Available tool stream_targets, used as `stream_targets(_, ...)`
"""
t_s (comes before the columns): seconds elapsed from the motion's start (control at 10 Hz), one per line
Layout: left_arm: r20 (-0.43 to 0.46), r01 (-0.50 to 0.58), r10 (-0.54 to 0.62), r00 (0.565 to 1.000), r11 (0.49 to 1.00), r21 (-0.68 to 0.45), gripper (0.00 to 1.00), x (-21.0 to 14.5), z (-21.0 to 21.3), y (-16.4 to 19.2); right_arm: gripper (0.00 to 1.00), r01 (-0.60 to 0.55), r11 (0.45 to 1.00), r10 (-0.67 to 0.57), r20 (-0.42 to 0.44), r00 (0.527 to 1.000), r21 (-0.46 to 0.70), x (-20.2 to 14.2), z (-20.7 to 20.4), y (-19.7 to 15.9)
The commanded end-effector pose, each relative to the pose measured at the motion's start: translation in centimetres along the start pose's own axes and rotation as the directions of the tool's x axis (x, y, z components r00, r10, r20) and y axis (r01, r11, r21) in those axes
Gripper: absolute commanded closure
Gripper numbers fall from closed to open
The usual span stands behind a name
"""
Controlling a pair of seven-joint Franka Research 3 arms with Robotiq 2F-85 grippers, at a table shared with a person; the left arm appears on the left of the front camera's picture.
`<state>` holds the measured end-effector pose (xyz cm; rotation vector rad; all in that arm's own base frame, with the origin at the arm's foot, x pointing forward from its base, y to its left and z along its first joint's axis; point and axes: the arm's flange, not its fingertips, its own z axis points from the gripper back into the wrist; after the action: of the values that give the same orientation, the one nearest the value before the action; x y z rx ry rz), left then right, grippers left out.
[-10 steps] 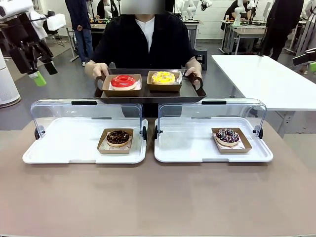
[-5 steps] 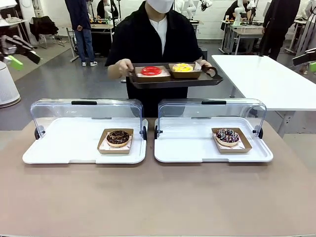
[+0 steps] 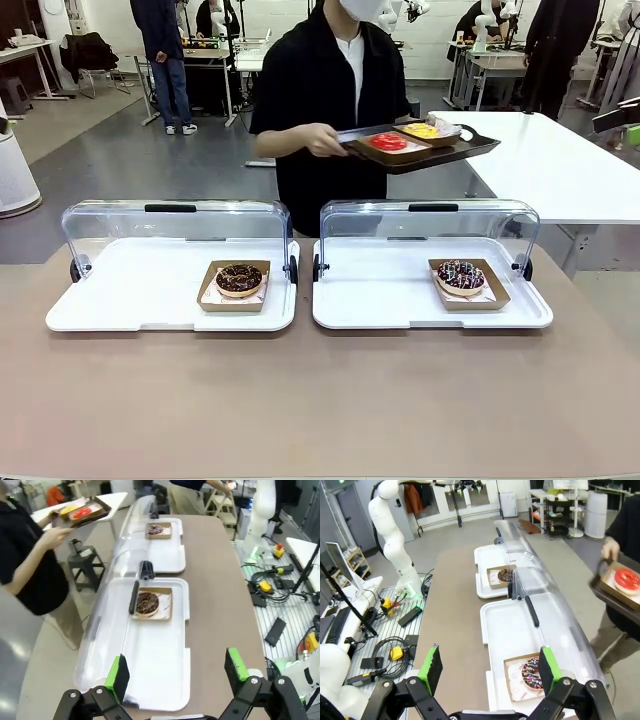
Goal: Provide the desired donut to the person.
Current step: Place the picked Paper togo box onto the Handle tray extended by the person.
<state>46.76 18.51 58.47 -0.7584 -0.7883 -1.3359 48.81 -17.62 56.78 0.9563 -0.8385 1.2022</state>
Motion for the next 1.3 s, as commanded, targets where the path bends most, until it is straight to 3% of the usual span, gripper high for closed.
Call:
stream_targets(0.0, -0.013, 0.030, -0.029, 1.000, 0.996, 0.083, 0.00, -1.5, 0.1, -1.9, 0.00, 0.000, 1.000, 0.000, 0.002, 1.000, 0.003, -0.1, -0.1, 0.0)
stream_targets(0.3, 0.017, 0.006, -0.008, 1.000, 0.994, 0.107, 0.00, -3.3, 1.4, -2.1, 0.00, 0.000, 1.000, 0.000, 0.002, 1.000, 0.003, -0.1, -0.1, 0.0)
stream_targets(1.2, 0.013, -0.025, 0.024, 1.000, 0.996, 0.091, 0.00, -3.3, 1.8, -1.8, 0.00, 0.000, 1.000, 0.000, 0.002, 1.000, 0.003, -0.1, -0.1, 0.0)
